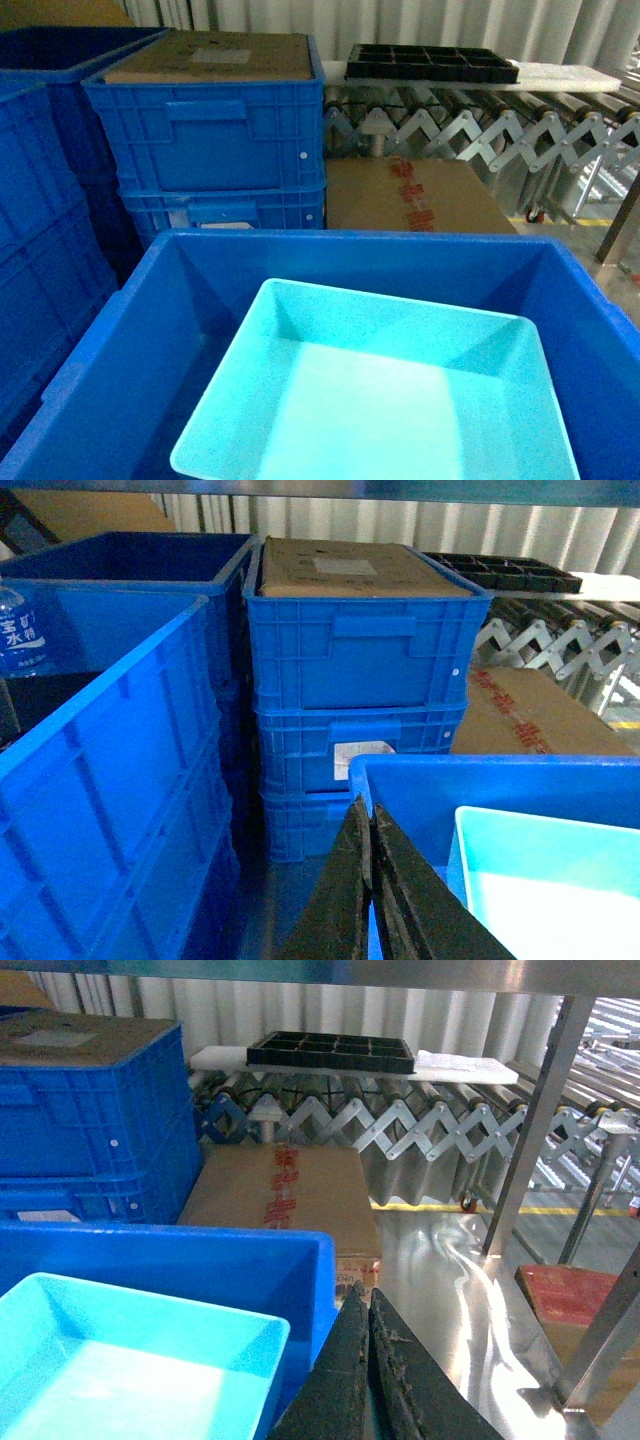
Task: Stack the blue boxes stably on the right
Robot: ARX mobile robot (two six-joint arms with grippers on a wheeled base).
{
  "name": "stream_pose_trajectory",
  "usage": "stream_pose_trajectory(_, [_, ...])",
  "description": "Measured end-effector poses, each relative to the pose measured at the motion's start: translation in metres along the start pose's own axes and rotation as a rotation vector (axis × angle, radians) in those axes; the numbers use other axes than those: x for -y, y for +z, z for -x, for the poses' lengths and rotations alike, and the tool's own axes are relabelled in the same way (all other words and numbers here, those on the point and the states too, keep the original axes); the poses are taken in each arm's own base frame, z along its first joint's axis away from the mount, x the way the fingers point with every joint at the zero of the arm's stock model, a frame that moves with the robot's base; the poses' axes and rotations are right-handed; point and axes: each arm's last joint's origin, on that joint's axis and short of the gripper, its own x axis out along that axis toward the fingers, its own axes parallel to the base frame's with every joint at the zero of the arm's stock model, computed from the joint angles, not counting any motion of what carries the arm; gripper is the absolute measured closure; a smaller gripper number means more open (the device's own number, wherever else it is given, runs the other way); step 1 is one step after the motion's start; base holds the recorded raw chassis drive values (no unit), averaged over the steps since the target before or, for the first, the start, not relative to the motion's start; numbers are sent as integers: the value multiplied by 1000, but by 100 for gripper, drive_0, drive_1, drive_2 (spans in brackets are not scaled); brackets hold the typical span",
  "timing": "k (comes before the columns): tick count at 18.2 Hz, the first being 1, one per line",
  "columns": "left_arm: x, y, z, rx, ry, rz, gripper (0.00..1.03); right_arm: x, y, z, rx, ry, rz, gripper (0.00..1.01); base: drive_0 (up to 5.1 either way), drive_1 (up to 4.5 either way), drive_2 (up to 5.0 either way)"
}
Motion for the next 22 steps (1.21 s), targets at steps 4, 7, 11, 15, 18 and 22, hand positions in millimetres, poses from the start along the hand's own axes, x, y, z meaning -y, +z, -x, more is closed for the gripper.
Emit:
stream_pose_trajectory(4, [0,-7,9,5,0,0,101,0,-9,9,17,-1,-2,99,0,0,0])
stream_pose_trajectory(7, [0,-11,16,29,0,0,101,0,-9,16,21,-1,-2,99,0,0,0])
stream_pose_trajectory(11, [0,-13,22,15,-1,0,101,0,-11,23,4,0,-3,99,0,0,0])
stream_pose_trajectory(15, [0,-17,32,2,-1,-1,101,0,-13,31,3,-2,-3,99,0,0,0])
stream_pose_trajectory(18, [0,-16,32,11,1,0,101,0,-13,31,10,0,-3,99,0,0,0])
stream_pose_trajectory(22, [0,-16,32,11,0,0,101,0,-13,31,10,0,-3,99,0,0,0])
